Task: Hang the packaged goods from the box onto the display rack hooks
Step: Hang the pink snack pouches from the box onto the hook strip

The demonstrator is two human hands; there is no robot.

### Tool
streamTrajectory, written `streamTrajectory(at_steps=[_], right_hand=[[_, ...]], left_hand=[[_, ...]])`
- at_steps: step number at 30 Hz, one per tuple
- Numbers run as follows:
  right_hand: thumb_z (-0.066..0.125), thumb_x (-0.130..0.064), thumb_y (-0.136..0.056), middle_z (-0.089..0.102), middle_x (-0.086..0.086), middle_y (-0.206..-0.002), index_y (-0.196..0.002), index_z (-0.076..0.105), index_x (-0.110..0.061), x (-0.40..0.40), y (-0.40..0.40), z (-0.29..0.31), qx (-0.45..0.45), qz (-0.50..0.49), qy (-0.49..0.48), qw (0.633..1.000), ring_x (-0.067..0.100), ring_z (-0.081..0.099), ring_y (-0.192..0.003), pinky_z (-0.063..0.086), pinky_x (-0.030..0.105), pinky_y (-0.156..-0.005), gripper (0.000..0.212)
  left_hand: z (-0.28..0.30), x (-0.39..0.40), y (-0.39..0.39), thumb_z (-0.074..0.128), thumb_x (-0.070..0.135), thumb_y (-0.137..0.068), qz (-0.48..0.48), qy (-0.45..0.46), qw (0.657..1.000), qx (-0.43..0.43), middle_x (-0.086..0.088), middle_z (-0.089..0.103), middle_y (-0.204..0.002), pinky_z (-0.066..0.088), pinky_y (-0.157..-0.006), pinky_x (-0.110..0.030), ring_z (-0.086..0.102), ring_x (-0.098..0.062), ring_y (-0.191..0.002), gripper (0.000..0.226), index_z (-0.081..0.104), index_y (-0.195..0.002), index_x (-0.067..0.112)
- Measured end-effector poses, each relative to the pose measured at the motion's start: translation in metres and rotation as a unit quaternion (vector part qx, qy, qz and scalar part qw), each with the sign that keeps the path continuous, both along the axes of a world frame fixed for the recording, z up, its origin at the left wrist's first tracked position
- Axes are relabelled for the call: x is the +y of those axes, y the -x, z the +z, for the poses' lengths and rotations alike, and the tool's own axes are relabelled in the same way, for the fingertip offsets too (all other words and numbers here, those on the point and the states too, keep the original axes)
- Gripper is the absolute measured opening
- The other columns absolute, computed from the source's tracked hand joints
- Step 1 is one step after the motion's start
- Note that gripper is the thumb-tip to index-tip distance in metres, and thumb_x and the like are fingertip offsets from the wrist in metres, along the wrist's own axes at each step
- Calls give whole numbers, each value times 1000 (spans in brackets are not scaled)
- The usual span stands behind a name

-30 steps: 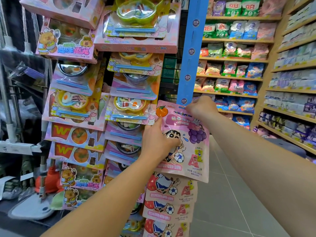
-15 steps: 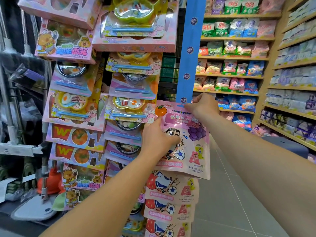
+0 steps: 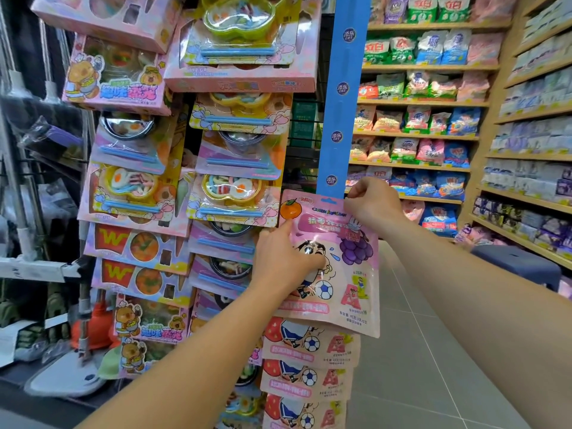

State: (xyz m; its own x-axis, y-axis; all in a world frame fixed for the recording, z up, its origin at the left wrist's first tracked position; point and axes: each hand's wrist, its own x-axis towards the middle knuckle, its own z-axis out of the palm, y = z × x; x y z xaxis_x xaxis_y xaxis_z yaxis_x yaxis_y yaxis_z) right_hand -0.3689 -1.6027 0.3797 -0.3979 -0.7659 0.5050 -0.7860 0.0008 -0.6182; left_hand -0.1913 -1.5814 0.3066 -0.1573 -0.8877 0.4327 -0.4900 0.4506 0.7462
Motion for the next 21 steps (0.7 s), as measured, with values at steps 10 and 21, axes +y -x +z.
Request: streamTrajectory(at_steps=[10, 21], right_hand=[[68, -15, -84, 66, -1, -84, -85, 66, -16, 5, 5, -15, 36, 11, 43, 998, 20, 61, -83, 46, 29, -68, 3], [68, -18, -84, 62, -3, -80, -81, 63, -20, -5, 3, 21, 5, -21, 139, 990, 20, 59, -80, 47, 32, -70, 6]], left_hand=[[-9, 2, -7, 81, 38, -70, -5, -4, 1000, -5, -4, 38, -133, 34, -87, -24, 42, -21, -126, 96, 32, -151, 27], [11, -4, 7, 82, 38, -68, -3, 11, 998, 62, 1, 38, -117, 38, -87, -25, 43, -15, -105, 92, 36, -148, 30]])
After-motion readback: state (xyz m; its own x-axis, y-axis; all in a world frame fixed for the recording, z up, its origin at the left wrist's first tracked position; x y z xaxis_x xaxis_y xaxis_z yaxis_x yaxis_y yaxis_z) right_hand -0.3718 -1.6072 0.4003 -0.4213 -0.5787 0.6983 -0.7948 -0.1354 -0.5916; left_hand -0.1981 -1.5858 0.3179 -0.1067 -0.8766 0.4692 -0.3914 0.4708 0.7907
